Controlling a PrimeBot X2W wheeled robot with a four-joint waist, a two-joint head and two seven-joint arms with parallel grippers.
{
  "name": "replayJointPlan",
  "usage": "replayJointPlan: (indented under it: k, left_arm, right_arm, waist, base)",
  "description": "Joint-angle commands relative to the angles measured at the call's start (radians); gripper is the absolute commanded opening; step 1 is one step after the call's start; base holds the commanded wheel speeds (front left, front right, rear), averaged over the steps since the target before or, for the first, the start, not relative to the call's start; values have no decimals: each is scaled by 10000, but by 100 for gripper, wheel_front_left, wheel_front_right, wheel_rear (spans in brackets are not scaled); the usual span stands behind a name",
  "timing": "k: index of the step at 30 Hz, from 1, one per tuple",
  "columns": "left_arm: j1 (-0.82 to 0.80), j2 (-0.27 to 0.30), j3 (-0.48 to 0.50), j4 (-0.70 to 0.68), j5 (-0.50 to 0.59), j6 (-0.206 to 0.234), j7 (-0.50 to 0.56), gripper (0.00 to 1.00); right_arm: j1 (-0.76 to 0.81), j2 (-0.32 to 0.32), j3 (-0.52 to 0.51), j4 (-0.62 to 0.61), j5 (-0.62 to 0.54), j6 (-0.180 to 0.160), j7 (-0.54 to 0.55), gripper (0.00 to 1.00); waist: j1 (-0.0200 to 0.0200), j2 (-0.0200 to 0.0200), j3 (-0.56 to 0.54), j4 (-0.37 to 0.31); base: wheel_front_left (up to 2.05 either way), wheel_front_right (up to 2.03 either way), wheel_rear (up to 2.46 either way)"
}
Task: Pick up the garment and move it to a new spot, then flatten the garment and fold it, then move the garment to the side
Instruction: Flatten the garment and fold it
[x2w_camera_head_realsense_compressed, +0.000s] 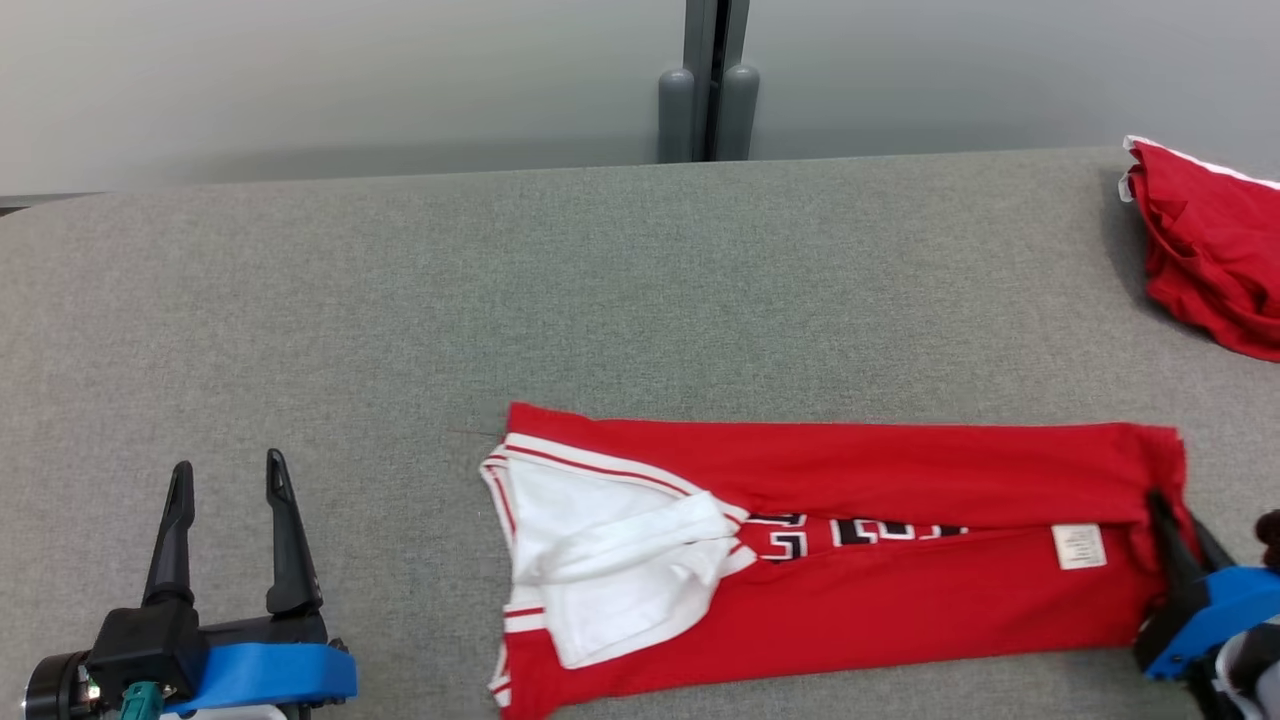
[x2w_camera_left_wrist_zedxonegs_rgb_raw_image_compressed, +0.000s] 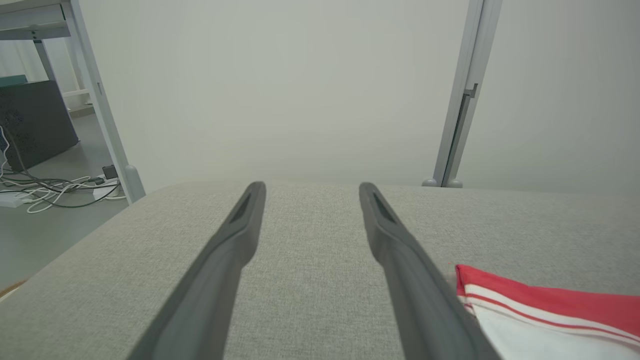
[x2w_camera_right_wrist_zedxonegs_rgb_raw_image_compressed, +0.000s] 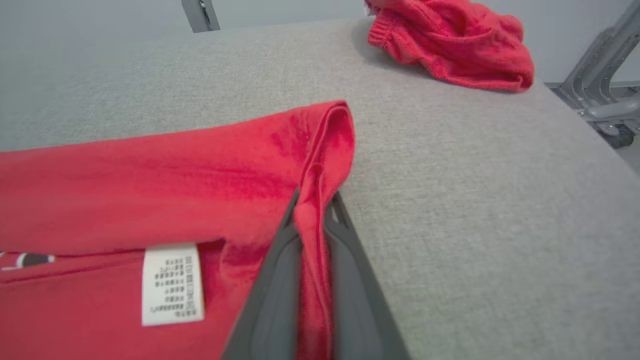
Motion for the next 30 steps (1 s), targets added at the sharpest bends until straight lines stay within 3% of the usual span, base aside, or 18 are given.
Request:
replayJointPlan:
  k: [1, 9, 18, 26, 30]
  left_arm:
    - [36, -13, 67, 29, 78, -17, -39, 100]
    - [168, -23, -50, -72, 80, 184, -39, 100]
    - [246, -22, -219, -71, -51, 301, -39, 100]
    - [283, -25, -316, -19, -96, 367, -39, 100]
    - [119, -23, -246, 134, -60, 201, -39, 100]
  right_arm:
    - [-83, -440, -260, 10, 110, -15, -86, 0]
    - [83, -1153, -620, -229, 156, -12, -77, 0]
    - [317, -374, -269, -1561, -27, -9, 256, 0]
    - [503, 624, 689, -3166, -204, -8, 815, 0]
    - [464, 1110, 1252, -3678, -304, -8, 1057, 0]
  waist:
    - [0, 0, -71, -45]
    - [0, 0, -160, -120]
    - [0, 0, -261, -156]
    - [0, 0, -280, -97]
    - [0, 0, -253, -8]
  base:
    - [0, 0, 0]
    - [0, 0, 0]
    - [0, 0, 0]
    - [0, 0, 0]
    - [0, 0, 0]
